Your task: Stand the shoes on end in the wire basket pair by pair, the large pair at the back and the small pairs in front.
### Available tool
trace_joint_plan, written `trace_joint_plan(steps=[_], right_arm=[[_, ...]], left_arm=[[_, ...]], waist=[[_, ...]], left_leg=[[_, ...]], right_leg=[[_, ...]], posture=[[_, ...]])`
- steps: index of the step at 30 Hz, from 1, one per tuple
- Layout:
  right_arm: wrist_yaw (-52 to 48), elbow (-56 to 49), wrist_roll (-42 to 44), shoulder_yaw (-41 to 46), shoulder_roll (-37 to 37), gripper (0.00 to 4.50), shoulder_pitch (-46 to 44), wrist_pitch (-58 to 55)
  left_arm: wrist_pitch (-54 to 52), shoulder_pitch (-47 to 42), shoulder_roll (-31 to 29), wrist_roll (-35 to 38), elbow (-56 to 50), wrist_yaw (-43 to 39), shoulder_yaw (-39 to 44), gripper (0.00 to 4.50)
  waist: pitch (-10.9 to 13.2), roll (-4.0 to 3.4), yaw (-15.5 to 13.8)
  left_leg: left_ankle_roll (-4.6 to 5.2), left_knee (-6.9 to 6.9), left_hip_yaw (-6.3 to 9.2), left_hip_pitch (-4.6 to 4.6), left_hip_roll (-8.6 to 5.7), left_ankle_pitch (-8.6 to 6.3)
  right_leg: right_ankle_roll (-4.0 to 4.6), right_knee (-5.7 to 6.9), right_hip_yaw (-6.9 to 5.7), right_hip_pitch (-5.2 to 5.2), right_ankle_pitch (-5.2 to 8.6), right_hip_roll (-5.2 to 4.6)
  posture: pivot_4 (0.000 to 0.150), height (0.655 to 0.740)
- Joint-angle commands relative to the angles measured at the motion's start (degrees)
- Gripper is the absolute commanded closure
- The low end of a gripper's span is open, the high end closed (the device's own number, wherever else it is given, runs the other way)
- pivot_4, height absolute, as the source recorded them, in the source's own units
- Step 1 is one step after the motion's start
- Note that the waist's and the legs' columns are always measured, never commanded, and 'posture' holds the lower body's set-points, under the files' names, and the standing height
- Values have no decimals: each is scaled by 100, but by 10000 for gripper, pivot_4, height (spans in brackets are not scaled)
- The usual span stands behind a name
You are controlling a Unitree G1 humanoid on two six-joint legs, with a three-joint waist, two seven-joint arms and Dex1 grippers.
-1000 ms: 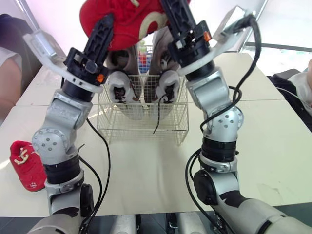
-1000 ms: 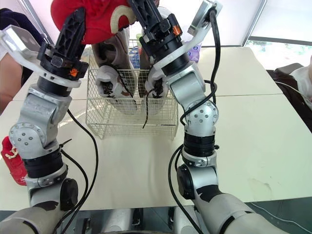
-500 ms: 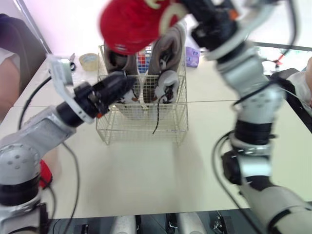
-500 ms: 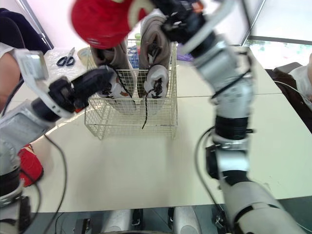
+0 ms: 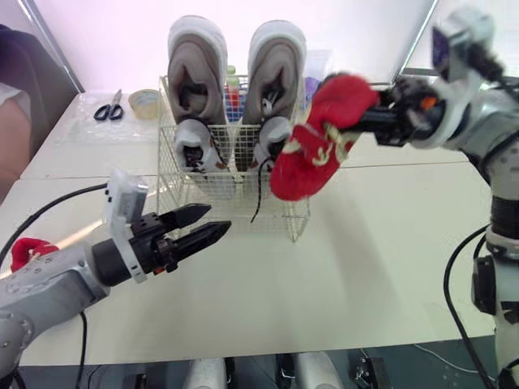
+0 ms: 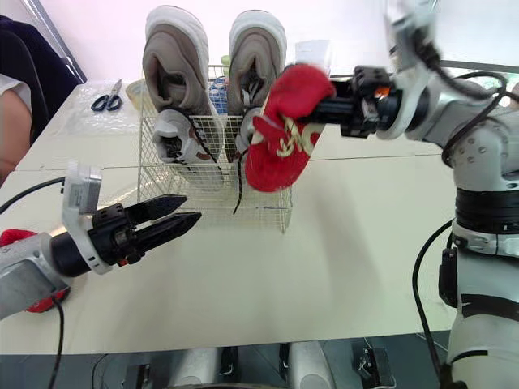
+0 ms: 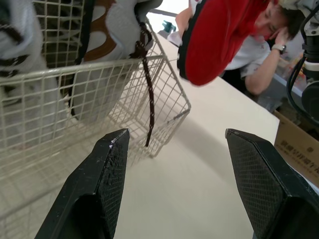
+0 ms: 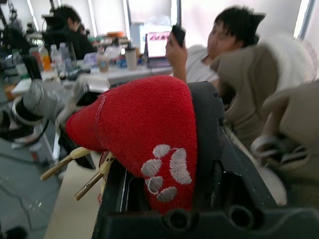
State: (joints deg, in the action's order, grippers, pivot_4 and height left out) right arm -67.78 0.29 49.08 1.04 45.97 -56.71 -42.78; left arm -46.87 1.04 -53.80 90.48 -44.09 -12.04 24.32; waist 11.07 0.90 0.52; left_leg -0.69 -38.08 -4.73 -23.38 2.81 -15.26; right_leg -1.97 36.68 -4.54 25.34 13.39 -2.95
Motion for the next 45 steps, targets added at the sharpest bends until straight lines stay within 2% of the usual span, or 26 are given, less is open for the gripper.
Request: trace_joint_plan(steps=[1, 8, 14, 18, 20, 22, 23, 26, 31, 36, 45], right_arm=[[-195, -174, -390, -35, -95, 35621, -9, 454], [-477, -95, -1245, -384, -262, 35621, 265, 1242], [-437, -202, -1026, -297, -616, 35621, 575, 1087], [-370, -185, -1253, -361, -765, 35621, 875, 1224], [-300, -254, -1310, -337, -811, 26036, 1015, 1284], [-250, -329, -1306, -306, -820, 20042, 1108, 1245], [-219, -346, -1310, -281, -828, 14092, 1126, 1238], [-196, -373, -1330, -237, -769, 236, 1135, 1194], [-232, -540, -1251, -101, -387, 236, 1142, 841], [-68, -584, -1090, 296, 42, 236, 1128, 411], [38, -716, -707, 423, -144, 236, 865, 83]], left_arm=[[-30, 344, -194, -205, -113, -359, 339, 13646], [126, 521, -221, -238, -135, -393, 361, 13646], [218, 436, -170, -220, -113, -255, 283, 13646], [366, 323, -27, -242, -164, -36, 102, 13646], [424, 266, 81, -243, -241, 116, -45, 13133], [487, 206, 185, -232, -305, 263, -207, 13133], [506, 191, 207, -232, -320, 299, -250, 13133], [535, 153, 242, -264, -296, 336, -336, 13133], [518, 161, 225, -367, -103, 199, -249, 13133], [587, 176, 128, -49, 190, 176, 389, 13133], [412, 111, -257, 149, 506, -60, 925, 13133]], waist=[[0, 0, 7], [1, -1, -5], [-1, 1, 1], [0, 0, -1], [0, 0, -1], [0, 0, 1], [0, 0, 1], [-1, 0, 1], [0, 0, 0], [-1, 0, -8], [-1, 0, 11]], left_leg=[[0, 0, 0, -1, 0, 0], [-1, 4, -1, -7, 0, -1], [-1, 3, 1, -4, 0, -1], [-1, 3, 1, -4, 1, -1], [-1, 4, 1, -5, 1, -1], [-1, 4, 1, -5, 1, -1], [-1, 3, 0, -5, 0, -1], [-1, 2, 0, -3, 1, -1], [-1, 2, 0, -2, 1, -1], [-1, 0, 0, -2, 0, -1], [-1, 1, 1, -1, 2, -1]], right_leg=[[0, -5, 0, 0, 0, 0], [0, -18, 0, -1, -1, 0], [1, -20, -1, -8, -1, -1], [2, -20, -1, -7, -2, 0], [1, -21, -1, -7, -2, 0], [1, -21, -1, -8, -3, -1], [0, -21, 0, -9, -3, -2], [1, -20, 0, -9, -4, 1], [2, -19, -1, -9, -4, 3], [2, -20, -1, -10, -3, 2], [2, -17, -1, -10, -4, 7]], posture=[[1500, 7400], [1500, 7400], [1500, 7400], [1500, 7400], [1500, 7400], [1500, 7400], [1500, 7400], [1500, 7400], [1500, 7400], [1500, 7400], [1500, 7400]])
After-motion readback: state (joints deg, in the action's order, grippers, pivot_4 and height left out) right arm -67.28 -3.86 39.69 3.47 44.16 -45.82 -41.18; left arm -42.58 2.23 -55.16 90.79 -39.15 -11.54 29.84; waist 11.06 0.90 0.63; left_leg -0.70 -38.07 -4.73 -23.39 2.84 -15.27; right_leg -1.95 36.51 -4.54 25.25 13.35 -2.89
